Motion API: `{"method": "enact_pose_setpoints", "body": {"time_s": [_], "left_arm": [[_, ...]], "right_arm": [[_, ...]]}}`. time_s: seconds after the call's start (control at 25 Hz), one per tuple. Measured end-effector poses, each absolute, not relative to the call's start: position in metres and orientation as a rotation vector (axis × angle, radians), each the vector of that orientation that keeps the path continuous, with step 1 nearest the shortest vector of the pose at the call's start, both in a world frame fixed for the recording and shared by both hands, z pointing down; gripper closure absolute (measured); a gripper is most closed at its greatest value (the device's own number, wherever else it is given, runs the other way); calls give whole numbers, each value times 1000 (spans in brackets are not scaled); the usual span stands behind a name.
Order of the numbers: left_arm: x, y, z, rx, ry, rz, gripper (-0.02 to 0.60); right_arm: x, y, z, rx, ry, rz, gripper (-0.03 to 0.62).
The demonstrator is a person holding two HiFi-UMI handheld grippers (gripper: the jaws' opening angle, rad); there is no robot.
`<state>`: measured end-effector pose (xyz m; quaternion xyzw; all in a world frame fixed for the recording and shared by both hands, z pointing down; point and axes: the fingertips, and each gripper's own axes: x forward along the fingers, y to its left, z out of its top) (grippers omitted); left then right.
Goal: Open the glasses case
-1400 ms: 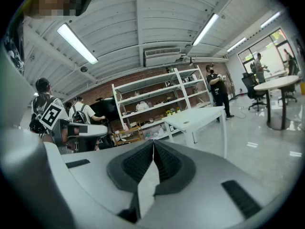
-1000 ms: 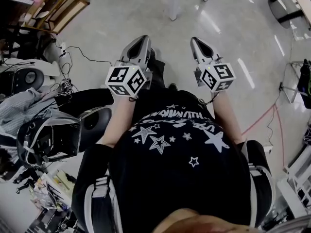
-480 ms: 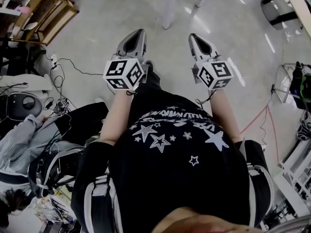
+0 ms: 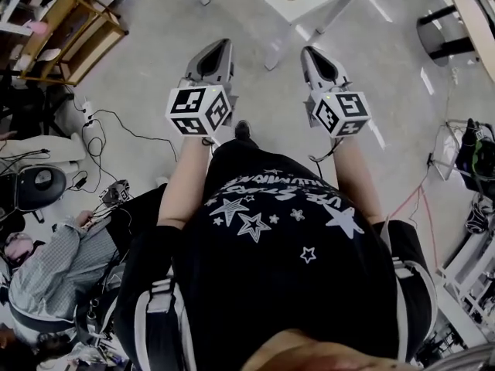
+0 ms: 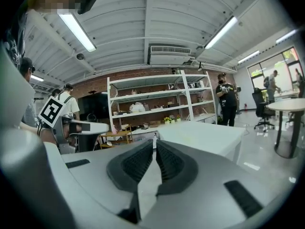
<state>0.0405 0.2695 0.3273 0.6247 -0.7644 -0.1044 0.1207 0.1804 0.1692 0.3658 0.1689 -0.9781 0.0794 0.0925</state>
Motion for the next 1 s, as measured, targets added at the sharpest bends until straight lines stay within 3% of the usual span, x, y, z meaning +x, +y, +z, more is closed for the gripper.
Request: {"method": "enact_pose_setpoints", "body": {"time_s": [0.4,1.0], "left_arm": [[-50,242,332,1828,-2213,-323,569],[-71,164,369,1855,-2081,-282,569]], "right_arm": [[88,130,360,570,-2939,245,585],[73,48,392,764,-2864,296,585]]}}
